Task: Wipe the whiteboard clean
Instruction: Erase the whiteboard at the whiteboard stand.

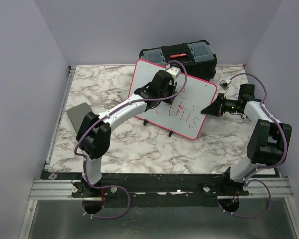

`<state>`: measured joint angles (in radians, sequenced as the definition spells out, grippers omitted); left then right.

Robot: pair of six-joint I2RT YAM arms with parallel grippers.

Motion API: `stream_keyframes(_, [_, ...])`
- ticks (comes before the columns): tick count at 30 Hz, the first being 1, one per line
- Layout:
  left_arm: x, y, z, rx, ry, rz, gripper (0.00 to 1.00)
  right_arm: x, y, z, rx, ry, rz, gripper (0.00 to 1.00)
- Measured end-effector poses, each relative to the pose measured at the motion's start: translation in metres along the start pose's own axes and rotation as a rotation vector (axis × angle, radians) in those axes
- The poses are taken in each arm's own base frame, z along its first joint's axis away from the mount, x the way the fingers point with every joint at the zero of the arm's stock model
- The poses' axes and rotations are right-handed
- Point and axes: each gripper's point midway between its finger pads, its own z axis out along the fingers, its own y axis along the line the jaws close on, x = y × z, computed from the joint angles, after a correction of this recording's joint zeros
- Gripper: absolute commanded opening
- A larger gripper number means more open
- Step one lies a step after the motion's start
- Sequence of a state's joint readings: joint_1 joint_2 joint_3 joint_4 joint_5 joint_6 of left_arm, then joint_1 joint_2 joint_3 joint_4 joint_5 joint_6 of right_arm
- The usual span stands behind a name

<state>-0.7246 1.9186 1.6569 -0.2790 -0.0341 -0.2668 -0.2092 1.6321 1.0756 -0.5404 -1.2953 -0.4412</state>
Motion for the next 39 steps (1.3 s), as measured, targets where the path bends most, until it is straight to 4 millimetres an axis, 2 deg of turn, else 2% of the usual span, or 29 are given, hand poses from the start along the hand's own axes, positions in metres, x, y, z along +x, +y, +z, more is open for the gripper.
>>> stream_keyframes(3, [0.011,0.001,-0.001,-0.001,0.015,0.003,0.00,0.000,0.000,0.000,0.000,0.000,0.000,0.01])
stream_keyframes(17, [-0.002,-0.001,-0.001,-0.007,0.086,0.029,0.00,-0.001,-0.001,0.000,0.001,-0.001,-0.005,0.01])
stream_keyframes(28, [0.003,0.001,-0.001,0.011,0.049,0.066,0.00,0.000,0.000,0.000,0.000,0.000,-0.001,0.01])
stream_keyframes(33, [0.014,0.007,-0.004,0.009,0.037,0.075,0.00,0.000,0.000,0.000,-0.001,0.000,0.000,0.01])
stream_keyframes(39, [0.009,0.021,-0.008,0.006,0.043,0.033,0.00,0.000,0.000,0.000,-0.002,0.000,-0.001,0.01])
